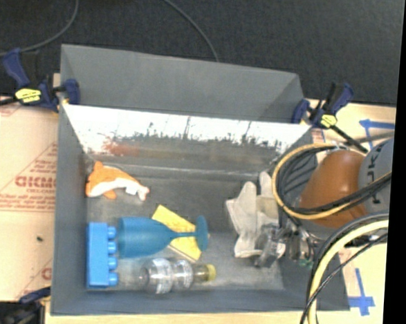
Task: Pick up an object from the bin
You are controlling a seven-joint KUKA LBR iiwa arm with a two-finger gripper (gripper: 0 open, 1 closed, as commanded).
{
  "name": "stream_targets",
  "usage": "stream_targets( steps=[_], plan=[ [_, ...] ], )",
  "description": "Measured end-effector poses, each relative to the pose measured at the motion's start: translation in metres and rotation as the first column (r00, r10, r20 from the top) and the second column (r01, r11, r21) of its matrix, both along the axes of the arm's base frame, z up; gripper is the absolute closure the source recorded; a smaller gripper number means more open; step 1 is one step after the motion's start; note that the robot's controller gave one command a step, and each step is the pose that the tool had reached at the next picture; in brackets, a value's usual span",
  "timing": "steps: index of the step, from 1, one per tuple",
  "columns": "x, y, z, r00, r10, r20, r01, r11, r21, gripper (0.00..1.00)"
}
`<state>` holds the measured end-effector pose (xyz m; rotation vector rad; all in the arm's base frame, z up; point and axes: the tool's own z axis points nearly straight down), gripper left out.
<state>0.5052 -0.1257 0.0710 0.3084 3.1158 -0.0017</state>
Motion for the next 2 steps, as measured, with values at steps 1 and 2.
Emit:
stream_targets(
  steps=[1, 2],
  plan=[
    [-0.002, 0.0, 0.009, 1.0, 0.001, -0.008, -0.001, 1.0, 0.002, 1.0],
    [-0.002, 0.0, 0.041, 1.0, 0.002, -0.008, -0.002, 1.0, 0.002, 1.0]
  ],
)
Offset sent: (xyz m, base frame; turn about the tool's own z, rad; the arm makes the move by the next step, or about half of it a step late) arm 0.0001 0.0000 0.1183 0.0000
